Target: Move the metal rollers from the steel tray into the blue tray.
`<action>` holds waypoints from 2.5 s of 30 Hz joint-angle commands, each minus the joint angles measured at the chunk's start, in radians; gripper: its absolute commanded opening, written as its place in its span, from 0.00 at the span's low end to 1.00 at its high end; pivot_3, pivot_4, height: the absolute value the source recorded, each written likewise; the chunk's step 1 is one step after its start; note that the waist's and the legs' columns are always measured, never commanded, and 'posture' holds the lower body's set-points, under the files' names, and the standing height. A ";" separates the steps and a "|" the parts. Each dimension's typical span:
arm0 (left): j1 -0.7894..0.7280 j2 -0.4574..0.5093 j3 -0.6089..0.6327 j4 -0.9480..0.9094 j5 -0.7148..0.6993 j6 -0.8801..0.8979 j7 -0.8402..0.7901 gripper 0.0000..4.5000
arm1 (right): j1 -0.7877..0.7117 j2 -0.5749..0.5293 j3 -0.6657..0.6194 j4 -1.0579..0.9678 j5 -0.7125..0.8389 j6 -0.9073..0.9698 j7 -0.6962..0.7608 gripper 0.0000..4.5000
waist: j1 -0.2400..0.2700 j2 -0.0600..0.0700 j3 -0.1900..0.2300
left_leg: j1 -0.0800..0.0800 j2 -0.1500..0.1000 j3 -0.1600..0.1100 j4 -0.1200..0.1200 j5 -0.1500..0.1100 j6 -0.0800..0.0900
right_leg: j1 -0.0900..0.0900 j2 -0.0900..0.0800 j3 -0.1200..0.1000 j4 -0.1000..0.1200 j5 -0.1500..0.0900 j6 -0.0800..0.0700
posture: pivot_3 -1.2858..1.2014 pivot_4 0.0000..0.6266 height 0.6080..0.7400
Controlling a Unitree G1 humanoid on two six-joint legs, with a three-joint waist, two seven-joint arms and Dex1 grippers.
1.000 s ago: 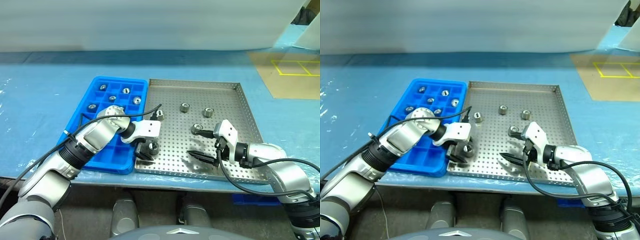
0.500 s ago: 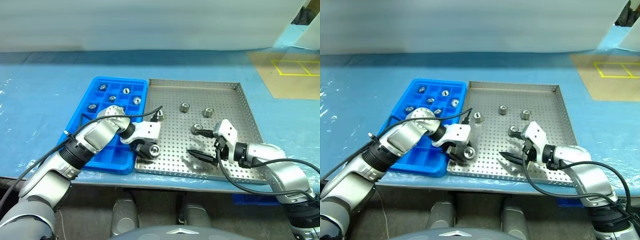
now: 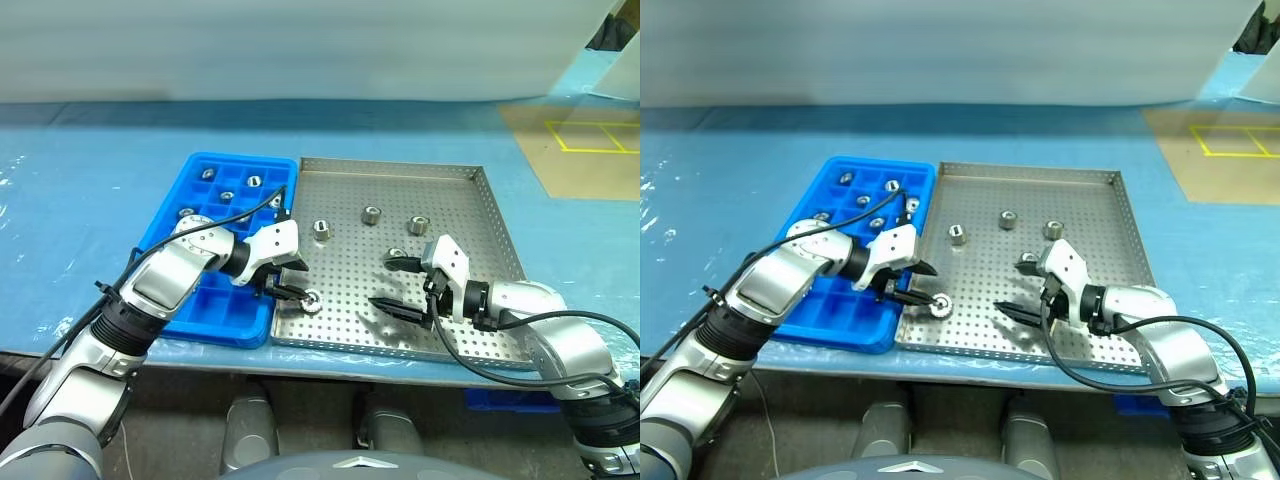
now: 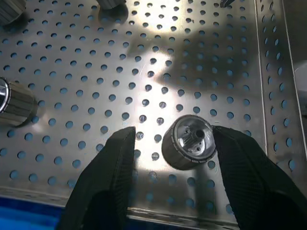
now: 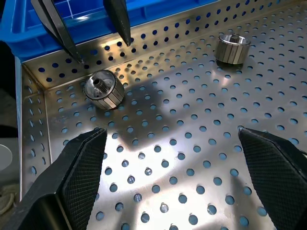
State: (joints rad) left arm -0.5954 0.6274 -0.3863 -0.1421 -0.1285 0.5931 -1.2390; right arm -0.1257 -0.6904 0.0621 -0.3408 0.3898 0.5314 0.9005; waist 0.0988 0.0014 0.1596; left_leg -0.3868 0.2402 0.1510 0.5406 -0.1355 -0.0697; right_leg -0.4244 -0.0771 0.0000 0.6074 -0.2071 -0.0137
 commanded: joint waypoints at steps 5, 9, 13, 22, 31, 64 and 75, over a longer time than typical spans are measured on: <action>-0.064 -0.013 -0.063 -0.016 0.032 -0.058 -0.011 0.59 | -0.019 0.004 0.006 -0.010 0.005 -0.015 0.012 1.00 | 0.000 0.000 0.000 | 0.000 0.001 0.000 0.000 0.000 0.000 | 0.000 0.000 0.000 0.000 0.000 0.000 | 0.53 0.24 1.00; -0.091 -0.008 -0.118 0.019 0.078 -0.114 -0.034 0.59 | -0.018 0.004 0.007 -0.014 0.004 -0.011 0.009 1.00 | -0.002 0.000 0.000 | 0.000 0.001 0.000 0.000 0.000 0.000 | 0.000 0.000 0.000 0.000 0.000 0.000 | 0.53 0.24 1.00; -0.120 0.001 -0.162 0.041 0.111 -0.153 -0.084 0.59 | -0.012 0.008 0.007 -0.027 0.007 -0.003 0.001 1.00 | -0.001 0.000 0.000 | 0.000 0.001 0.000 0.000 0.000 0.000 | 0.000 0.000 0.000 0.000 0.000 0.000 | 0.53 0.24 1.00; -0.172 -0.011 -0.271 0.126 0.232 -0.250 -0.155 0.59 | -0.005 0.026 0.012 -0.047 0.012 0.007 -0.028 1.00 | 0.000 0.000 0.000 | 0.000 0.001 0.000 0.000 0.000 0.000 | 0.000 0.000 0.000 0.000 0.000 0.000 | 0.52 0.24 1.00; -0.161 -0.096 -0.262 0.207 0.279 -0.284 -0.116 0.36 | -0.006 0.038 0.003 -0.060 0.023 0.023 -0.048 1.00 | 0.004 0.002 -0.001 | 0.003 -0.002 0.000 0.000 0.000 0.000 | 0.003 -0.003 0.000 0.000 0.000 0.000 | 0.52 0.24 1.00; 0.032 -0.255 0.284 -0.144 0.047 0.211 0.489 0.36 | -0.209 0.152 -0.010 0.057 0.126 0.060 -0.019 1.00 | 0.002 0.001 0.000 | -0.003 -0.001 0.000 0.000 -0.001 0.001 | -0.001 -0.002 -0.002 -0.001 0.000 0.001 | 0.56 0.24 1.00; 0.185 -0.305 0.425 -0.264 0.102 0.255 0.838 0.36 | -0.311 0.192 0.065 0.160 0.082 0.010 0.040 1.00 | 0.008 0.001 0.000 | -0.010 0.000 -0.001 0.000 -0.001 0.001 | -0.007 -0.002 -0.003 -0.001 0.000 0.001 | 0.59 0.24 1.00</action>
State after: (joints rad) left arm -0.4177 0.3333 -0.0125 -0.3465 -0.0470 0.8522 -0.4714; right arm -0.4188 -0.5064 0.1210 -0.1701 0.4692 0.5654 0.9264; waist 0.1063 0.0025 0.1599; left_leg -0.3977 0.2400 0.1494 0.5404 -0.1360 -0.0687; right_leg -0.4324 -0.0791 -0.0036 0.6060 -0.2075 -0.0130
